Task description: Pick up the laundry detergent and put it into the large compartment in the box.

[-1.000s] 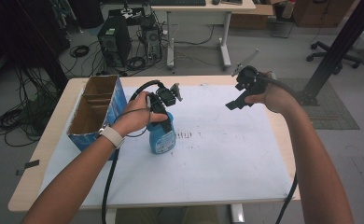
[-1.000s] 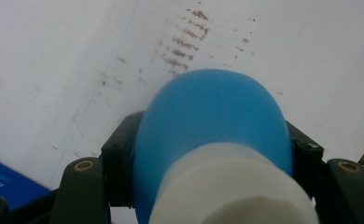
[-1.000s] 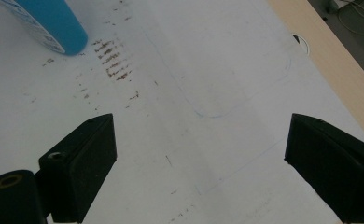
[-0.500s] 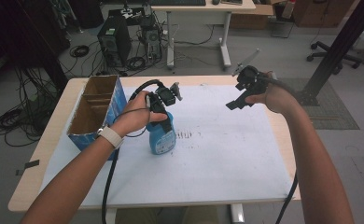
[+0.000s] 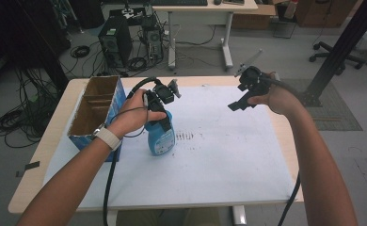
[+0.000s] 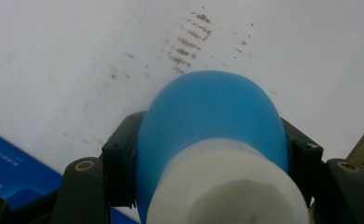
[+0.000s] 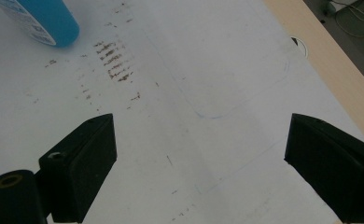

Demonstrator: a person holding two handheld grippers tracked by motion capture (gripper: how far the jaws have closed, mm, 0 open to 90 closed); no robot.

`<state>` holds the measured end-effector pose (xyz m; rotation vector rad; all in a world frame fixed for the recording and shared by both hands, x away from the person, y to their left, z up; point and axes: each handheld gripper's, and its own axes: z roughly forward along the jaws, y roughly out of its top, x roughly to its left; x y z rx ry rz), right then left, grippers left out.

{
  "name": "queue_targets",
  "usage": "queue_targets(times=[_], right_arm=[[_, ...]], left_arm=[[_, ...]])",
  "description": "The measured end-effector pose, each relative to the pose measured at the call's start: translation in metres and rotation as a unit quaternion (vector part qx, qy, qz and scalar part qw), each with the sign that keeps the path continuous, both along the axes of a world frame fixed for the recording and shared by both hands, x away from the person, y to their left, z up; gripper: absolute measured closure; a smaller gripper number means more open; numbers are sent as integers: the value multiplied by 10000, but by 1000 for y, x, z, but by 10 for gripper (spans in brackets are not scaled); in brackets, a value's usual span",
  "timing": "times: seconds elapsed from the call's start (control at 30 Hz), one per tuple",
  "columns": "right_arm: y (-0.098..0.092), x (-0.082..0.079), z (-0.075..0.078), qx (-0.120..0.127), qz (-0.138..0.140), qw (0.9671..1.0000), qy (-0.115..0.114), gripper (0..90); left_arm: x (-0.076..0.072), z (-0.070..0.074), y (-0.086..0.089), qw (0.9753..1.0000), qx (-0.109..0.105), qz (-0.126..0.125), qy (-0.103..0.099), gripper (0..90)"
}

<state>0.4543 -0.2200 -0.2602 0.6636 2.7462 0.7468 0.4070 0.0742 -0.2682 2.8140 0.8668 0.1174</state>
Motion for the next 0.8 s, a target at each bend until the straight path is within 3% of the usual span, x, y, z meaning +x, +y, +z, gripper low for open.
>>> queue_targets(times=[0.8], right_arm=[[-3,-5,5,48,-5,10000,-52,94]], left_arm=[[-20,51,3,9987,-94,484,-115,371]])
